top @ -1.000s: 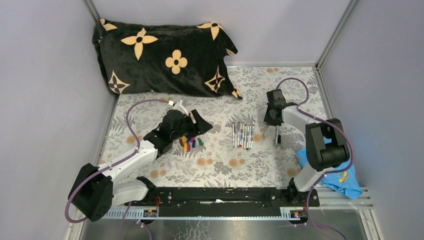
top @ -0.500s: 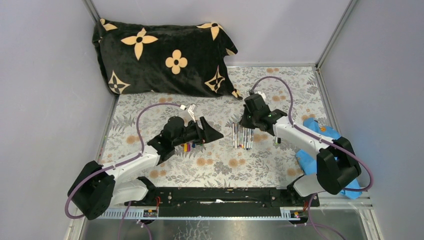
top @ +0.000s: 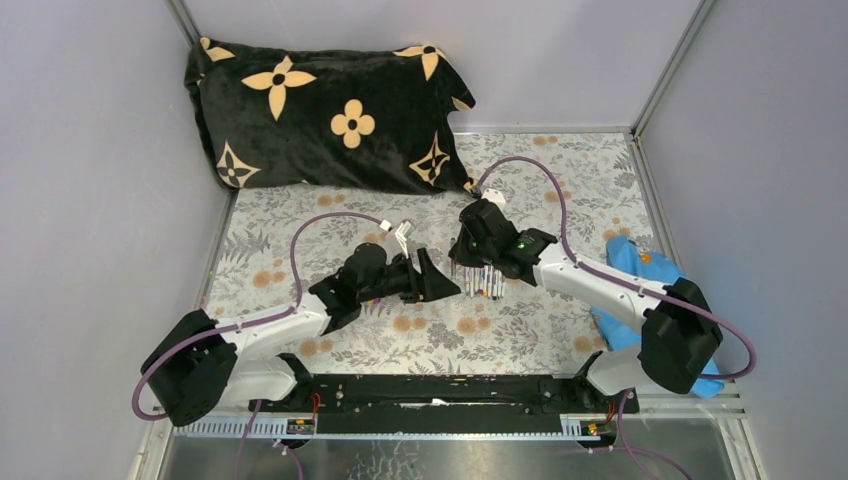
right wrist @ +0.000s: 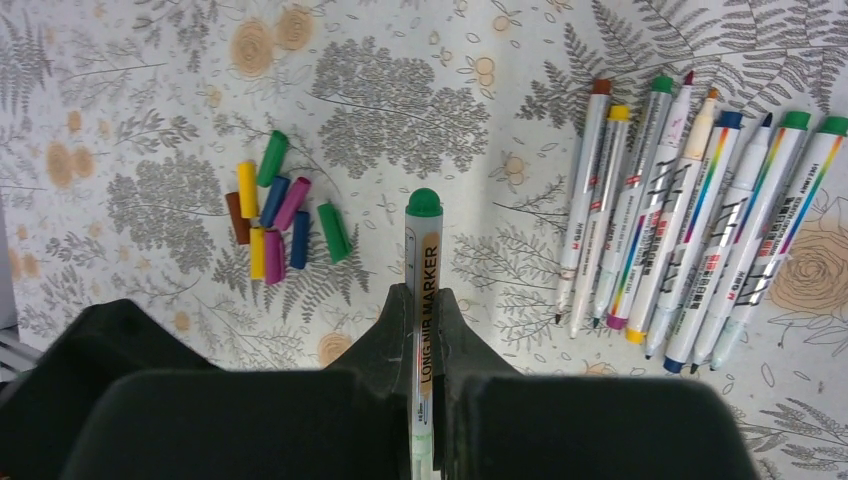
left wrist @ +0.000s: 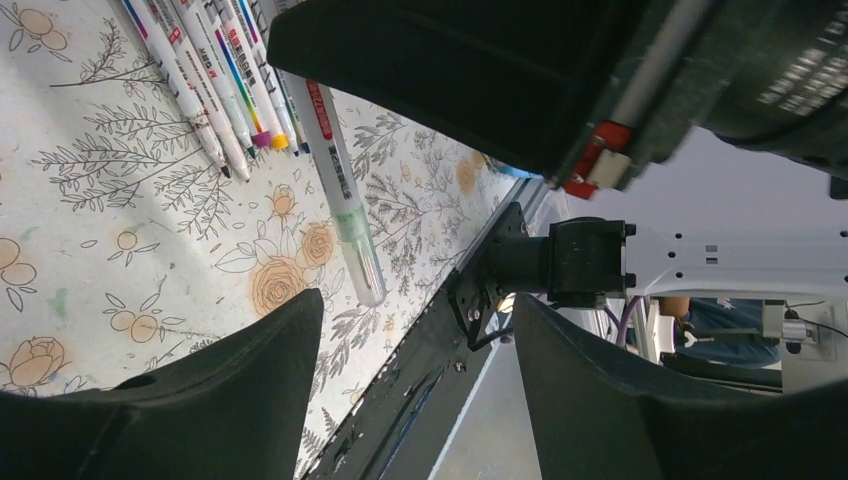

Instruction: Open the pen caps

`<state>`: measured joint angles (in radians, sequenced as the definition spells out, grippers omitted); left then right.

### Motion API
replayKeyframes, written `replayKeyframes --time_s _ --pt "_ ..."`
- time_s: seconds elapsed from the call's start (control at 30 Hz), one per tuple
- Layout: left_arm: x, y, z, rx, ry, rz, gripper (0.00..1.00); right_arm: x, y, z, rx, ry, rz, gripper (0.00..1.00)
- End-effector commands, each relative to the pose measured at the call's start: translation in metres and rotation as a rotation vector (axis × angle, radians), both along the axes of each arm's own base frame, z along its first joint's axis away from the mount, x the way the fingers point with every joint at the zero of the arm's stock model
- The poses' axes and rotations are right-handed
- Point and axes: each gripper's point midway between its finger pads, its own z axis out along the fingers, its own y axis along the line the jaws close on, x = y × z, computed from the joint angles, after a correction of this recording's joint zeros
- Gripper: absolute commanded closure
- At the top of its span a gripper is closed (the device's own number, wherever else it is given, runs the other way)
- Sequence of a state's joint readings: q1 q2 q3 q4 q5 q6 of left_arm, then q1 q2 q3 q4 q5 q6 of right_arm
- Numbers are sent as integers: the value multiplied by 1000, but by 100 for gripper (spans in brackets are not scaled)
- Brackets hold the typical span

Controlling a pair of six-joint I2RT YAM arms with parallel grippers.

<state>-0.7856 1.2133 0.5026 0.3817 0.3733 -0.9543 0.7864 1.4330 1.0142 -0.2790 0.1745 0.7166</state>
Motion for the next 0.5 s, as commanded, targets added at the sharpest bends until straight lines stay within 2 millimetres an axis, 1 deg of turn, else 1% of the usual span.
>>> replayKeyframes --time_s 0.0,0.3,0.47 --pt "8 -6 8 3 -51 35 25 6 16 48 81 -100 -30 100" --pt "13 -4 -1 54 -52 89 30 -4 24 54 93 -111 -23 100" --pt "13 -6 -1 52 -58 87 39 -7 27 54 99 -111 -23 100"
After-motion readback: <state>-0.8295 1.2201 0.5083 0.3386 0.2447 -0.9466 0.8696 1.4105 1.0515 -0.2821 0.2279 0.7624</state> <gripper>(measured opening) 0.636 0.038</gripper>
